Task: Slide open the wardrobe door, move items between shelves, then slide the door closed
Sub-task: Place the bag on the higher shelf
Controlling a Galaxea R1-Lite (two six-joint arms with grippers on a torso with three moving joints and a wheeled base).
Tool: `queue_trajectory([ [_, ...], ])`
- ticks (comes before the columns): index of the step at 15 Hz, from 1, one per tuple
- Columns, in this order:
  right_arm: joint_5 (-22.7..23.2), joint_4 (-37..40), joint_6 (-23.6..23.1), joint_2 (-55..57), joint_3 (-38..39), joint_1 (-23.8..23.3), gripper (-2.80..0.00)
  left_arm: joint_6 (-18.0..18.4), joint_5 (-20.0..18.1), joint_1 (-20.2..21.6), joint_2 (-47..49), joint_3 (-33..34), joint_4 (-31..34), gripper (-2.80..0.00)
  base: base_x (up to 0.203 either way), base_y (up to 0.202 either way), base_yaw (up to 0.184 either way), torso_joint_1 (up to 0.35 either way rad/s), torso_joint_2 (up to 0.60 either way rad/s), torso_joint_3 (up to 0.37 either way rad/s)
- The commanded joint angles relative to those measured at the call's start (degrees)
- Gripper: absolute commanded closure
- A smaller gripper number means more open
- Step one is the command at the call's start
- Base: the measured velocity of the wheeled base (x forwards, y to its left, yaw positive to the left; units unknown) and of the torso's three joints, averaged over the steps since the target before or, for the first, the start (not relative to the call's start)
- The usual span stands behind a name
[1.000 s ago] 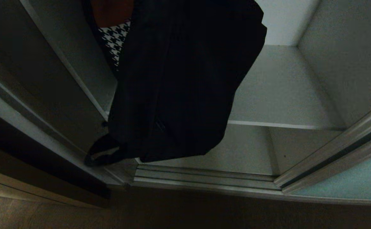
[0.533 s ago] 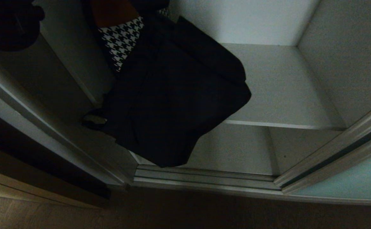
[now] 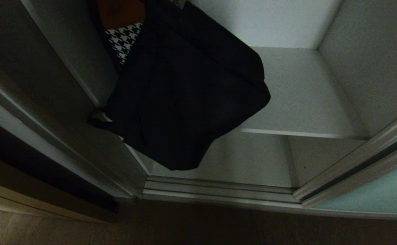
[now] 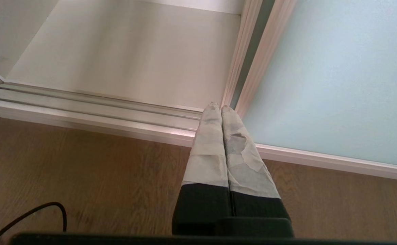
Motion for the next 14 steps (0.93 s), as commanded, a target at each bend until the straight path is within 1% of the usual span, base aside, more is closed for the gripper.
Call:
queue_trajectory([
  [1, 0.0, 0.0, 0.0, 0.0, 0.0, 0.0, 0.0, 0.3, -2.5, -0.7, -5.1, 0.0, 0.7, 0.0, 0.0, 0.0, 0.0, 0.0, 0.0, 0.0],
  [3, 0.0, 0.0, 0.0, 0.0, 0.0, 0.0, 0.0, 1.3, -7.2, -0.9, -8.2, -0.1, 1.5, 0.0, 0.0, 0.0, 0.0, 0.0, 0.0, 0.0],
  [4, 0.0, 0.0, 0.0, 0.0, 0.0, 0.0, 0.0, 1.4, -9.0, -0.9, -9.3, -0.1, 1.3, 0.0, 0.0, 0.0, 0.0, 0.0, 0.0, 0.0],
  [5, 0.0, 0.0, 0.0, 0.0, 0.0, 0.0, 0.0, 1.5, -10.0, -0.9, -9.9, -0.1, 0.5, 0.0, 0.0, 0.0, 0.0, 0.0, 0.0, 0.0],
  [8, 0.0, 0.0, 0.0, 0.0, 0.0, 0.0, 0.0, 1.4, -10.4, -1.0, -9.5, -0.1, -2.9, 0.0, 0.0, 0.0, 0.0, 0.0, 0.0, 0.0],
  [11, 0.0, 0.0, 0.0, 0.0, 0.0, 0.0, 0.0, 0.4, -9.7, -0.9, -7.6, 0.0, -2.1, 0.0, 0.0, 0.0, 0.0, 0.0, 0.0, 0.0],
  [12, 0.0, 0.0, 0.0, 0.0, 0.0, 0.0, 0.0, -0.8, -9.0, -0.9, -7.8, 0.1, -1.0, 0.0, 0.0, 0.0, 0.0, 0.0, 0.0, 0.0],
  [14, 0.0, 0.0, 0.0, 0.0, 0.0, 0.0, 0.0, -6.4, -6.7, -0.9, -9.4, 0.1, 0.7, 0.0, 0.0, 0.0, 0.0, 0.0, 0.0, 0.0],
])
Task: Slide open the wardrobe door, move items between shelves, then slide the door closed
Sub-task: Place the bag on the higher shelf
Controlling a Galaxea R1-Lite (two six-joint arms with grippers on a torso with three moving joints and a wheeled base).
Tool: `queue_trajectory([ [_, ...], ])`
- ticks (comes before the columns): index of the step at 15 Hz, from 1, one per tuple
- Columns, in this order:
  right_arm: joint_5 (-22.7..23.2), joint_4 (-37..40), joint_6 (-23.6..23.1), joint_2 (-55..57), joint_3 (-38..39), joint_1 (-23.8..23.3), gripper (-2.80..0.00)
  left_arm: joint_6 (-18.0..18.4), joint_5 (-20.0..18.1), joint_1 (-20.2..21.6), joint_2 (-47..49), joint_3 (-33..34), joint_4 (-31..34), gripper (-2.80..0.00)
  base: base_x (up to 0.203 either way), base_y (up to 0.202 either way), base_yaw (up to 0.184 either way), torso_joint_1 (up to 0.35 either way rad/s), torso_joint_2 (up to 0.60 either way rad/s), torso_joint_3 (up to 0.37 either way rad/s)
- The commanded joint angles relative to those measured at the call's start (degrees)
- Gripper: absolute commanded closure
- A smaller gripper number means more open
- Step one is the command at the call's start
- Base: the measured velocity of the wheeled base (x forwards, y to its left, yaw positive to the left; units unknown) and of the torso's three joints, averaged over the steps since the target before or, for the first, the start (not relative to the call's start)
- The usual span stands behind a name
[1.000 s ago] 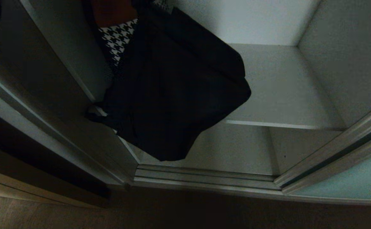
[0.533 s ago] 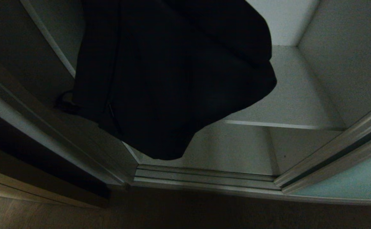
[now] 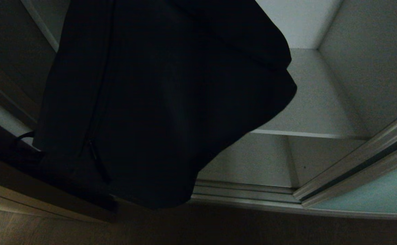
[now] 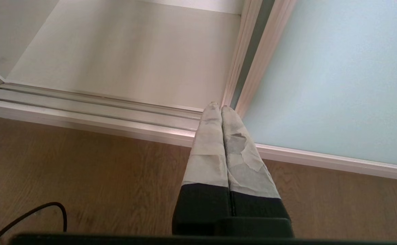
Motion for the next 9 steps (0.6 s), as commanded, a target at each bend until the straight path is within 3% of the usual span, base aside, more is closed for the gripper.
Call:
queue_trajectory([
  [1, 0.0, 0.0, 0.0, 0.0, 0.0, 0.0, 0.0, -3.2, 0.2, 0.1, -0.9, 0.0, 0.0, 0.0, 0.0, 0.0, 0.0, 0.0, 0.0, 0.0],
  [9, 0.1, 0.0, -0.1, 0.0, 0.0, 0.0, 0.0, -3.1, 0.4, 0.0, 2.9, 0.1, 4.3, 0.0, 0.0, 0.0, 0.0, 0.0, 0.0, 0.0],
])
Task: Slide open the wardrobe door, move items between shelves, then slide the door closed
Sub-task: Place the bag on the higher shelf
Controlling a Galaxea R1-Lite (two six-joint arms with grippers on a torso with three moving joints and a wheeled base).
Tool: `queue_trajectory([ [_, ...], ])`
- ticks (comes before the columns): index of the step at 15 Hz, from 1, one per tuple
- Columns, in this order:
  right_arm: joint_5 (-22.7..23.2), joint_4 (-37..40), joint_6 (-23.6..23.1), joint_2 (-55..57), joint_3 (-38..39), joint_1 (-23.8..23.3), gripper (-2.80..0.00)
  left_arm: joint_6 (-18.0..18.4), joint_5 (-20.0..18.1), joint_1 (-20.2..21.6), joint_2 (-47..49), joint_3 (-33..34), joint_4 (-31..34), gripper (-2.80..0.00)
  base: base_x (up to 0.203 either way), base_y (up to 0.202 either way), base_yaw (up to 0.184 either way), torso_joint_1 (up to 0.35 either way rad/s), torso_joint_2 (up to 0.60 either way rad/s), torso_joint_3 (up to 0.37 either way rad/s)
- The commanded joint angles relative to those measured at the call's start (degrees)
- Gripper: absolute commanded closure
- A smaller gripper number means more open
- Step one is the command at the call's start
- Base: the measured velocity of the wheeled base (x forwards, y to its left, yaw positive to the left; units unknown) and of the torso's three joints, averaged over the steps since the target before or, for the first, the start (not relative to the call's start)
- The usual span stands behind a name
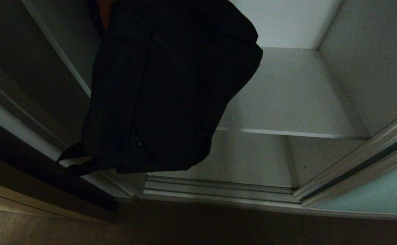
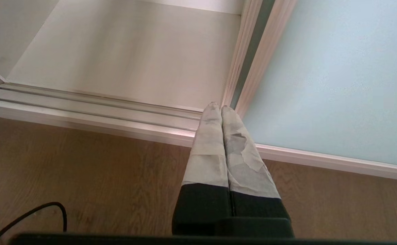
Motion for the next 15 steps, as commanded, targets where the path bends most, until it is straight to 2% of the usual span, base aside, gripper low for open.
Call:
queue_trajectory([
  [1, 0.1, 0.1, -1.1, 0.0, 0.0, 0.0, 0.0, 0.4, -0.2, 0.0, 0.5, 0.0, 1.6, 0.0, 0.0, 0.0, 0.0, 0.0, 0.0, 0.0],
  [5, -0.3, 0.2, -1.7, 0.0, -0.1, 0.0, 0.0, 3.2, 0.3, 0.1, 2.5, 0.0, 3.9, 0.0, 0.0, 0.0, 0.0, 0.0, 0.0, 0.0],
  [6, -0.1, -0.3, -1.6, 0.0, -1.7, 0.0, 0.0, 3.6, 0.3, 0.1, 2.8, 0.0, 3.9, 0.0, 0.0, 0.0, 0.0, 0.0, 0.0, 0.0],
  [8, 1.1, 1.3, 0.4, 0.3, -10.6, 0.0, 0.0, 3.8, 0.3, -0.2, 3.2, 0.0, 3.7, 0.0, 0.0, 0.0, 0.0, 0.0, 0.0, 0.0],
  [11, 9.0, 8.4, 5.4, 2.8, -28.0, 0.0, 0.0, 3.9, 0.1, -1.6, 2.0, -0.1, 3.8, 0.0, 0.0, 0.0, 0.0, 0.0, 0.0, 0.0],
  [13, 16.8, 11.8, 10.0, 7.6, -37.0, -0.1, 0.0, 4.0, -0.3, -2.2, 1.3, -0.1, 4.0, 0.0, 0.0, 0.0, 0.0, 0.0, 0.0, 0.0],
  [15, 27.3, 13.0, 14.7, 12.9, -41.8, -1.0, 0.0, 4.3, -0.4, -3.3, 1.0, -0.1, 5.2, 0.0, 0.0, 0.0, 0.0, 0.0, 0.0, 0.0],
])
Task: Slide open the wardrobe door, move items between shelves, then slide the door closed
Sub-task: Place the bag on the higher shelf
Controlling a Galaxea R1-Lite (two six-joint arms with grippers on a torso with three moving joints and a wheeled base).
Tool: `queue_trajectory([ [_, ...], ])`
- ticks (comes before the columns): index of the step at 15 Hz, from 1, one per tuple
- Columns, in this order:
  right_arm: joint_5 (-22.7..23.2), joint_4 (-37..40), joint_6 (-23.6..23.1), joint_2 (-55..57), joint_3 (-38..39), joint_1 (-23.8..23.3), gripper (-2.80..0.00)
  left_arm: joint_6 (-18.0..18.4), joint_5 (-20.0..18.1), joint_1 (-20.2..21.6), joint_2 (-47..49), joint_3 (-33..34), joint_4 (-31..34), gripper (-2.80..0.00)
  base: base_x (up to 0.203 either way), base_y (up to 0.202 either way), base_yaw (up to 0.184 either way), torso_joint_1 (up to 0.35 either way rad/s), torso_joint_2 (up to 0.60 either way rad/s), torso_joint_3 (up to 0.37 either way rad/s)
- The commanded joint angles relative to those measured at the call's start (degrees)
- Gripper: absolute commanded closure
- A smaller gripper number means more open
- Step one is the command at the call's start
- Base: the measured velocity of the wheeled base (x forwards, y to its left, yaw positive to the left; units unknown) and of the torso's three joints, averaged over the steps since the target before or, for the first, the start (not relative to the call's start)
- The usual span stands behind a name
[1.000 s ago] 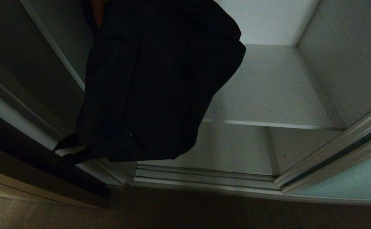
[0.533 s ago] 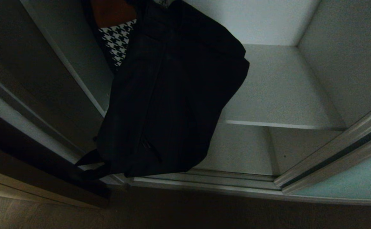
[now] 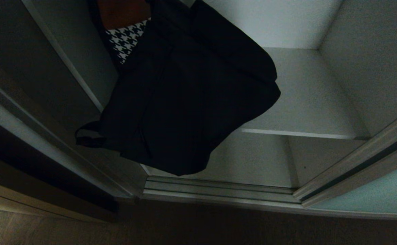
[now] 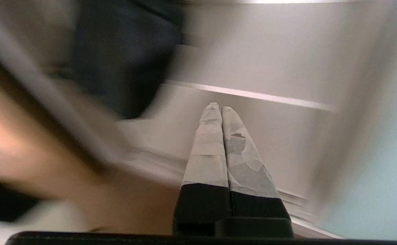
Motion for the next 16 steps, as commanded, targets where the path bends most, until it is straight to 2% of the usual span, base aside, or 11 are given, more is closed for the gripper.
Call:
queue_trajectory([
  [1, 7.5, 0.0, 3.2, 6.8, -3.9, -1.2, 0.0, 0.4, -0.2, -0.4, -0.4, 0.0, 0.3, 0.0, 0.0, 0.0, 0.0, 0.0, 0.0, 0.0],
  [3, 14.6, -2.3, 8.7, 12.3, -6.5, -3.5, 0.0, 0.5, -0.2, -0.6, -0.2, 0.0, 0.4, 0.0, 0.0, 0.0, 0.0, 0.0, 0.0, 0.0],
  [5, 21.4, -6.1, 11.5, 17.2, -7.4, -6.1, 0.0, 0.5, -0.2, -1.1, 0.0, 0.0, 0.5, 0.0, 0.0, 0.0, 0.0, 0.0, 0.0, 0.0],
  [10, 35.9, -7.8, 12.7, 25.1, -9.6, -7.3, 0.0, 0.6, -0.2, -2.1, -0.4, 0.0, 1.2, 0.0, 0.0, 0.0, 0.0, 0.0, 0.0, 0.0],
  [13, 41.0, -7.8, 13.8, 29.9, -10.5, -7.3, 0.0, 0.7, -0.2, -2.9, -0.9, 0.0, 1.2, 0.0, 0.0, 0.0, 0.0, 0.0, 0.0, 0.0],
  [16, 42.1, -7.9, 14.0, 37.5, -15.4, -7.0, 0.0, 2.3, 0.0, -2.9, 0.4, 0.1, 1.6, 0.0, 0.0, 0.0, 0.0, 0.0, 0.0, 0.0],
])
